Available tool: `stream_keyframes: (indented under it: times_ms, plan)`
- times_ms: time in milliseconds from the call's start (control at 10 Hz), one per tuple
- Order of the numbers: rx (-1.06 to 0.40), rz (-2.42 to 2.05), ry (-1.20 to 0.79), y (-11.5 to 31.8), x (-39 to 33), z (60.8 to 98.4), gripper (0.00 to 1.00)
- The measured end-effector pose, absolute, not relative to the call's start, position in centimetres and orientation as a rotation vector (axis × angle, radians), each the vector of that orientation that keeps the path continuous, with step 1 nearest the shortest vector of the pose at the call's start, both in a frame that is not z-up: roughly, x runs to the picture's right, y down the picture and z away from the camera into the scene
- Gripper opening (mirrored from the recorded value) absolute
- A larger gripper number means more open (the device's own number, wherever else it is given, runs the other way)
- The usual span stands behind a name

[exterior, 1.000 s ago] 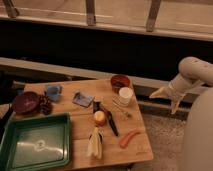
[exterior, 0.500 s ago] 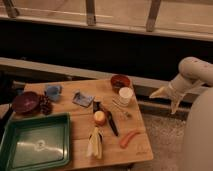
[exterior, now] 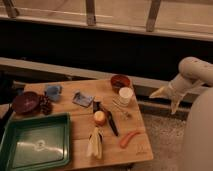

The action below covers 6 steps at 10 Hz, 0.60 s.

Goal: Place pepper in purple bowl

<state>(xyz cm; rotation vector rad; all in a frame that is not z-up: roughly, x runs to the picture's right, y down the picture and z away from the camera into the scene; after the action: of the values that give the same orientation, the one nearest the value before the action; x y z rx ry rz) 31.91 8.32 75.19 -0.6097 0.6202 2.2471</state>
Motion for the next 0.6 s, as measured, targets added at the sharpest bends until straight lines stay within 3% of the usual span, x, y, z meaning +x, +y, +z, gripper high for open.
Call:
stream_keyframes:
  times_ms: [600]
  plan:
    - [-0.611, 2.237, 0.626, 8.43, 31.83, 75.14, 0.80]
